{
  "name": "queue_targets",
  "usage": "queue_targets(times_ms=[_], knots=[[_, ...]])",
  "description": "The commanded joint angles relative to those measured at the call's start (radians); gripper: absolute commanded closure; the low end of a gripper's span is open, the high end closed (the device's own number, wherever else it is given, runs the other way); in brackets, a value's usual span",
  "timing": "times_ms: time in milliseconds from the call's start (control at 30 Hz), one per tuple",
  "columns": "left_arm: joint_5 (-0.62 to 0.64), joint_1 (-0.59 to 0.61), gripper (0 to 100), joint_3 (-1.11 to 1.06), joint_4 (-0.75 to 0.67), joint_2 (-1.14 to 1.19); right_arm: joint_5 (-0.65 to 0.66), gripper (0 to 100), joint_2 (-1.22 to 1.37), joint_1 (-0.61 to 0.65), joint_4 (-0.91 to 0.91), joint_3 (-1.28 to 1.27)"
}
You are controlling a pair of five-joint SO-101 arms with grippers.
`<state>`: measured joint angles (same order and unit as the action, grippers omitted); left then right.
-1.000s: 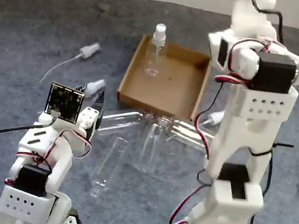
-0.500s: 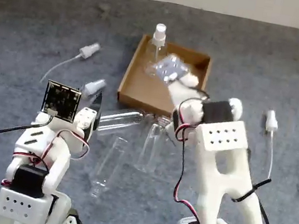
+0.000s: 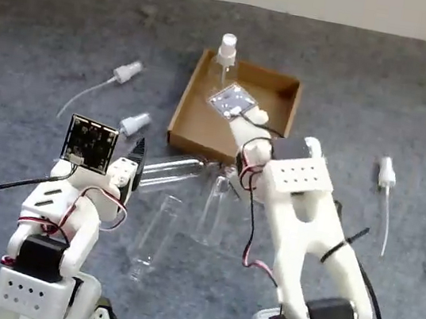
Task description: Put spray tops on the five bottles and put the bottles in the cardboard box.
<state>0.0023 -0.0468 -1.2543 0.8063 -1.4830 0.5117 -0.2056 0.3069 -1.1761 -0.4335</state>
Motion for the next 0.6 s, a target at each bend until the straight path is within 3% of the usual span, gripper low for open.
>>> queue_targets(times_ms=[0,567], knots=[[-0.009,0.015,89,0.036,0.0,0.001,0.008,73.5,0.036,-0.045,0.042,0.007],[-0.055,0.015,89,0.035,0.0,0.001,0.044,82.2,0.079,-0.087,0.033,-0.116]])
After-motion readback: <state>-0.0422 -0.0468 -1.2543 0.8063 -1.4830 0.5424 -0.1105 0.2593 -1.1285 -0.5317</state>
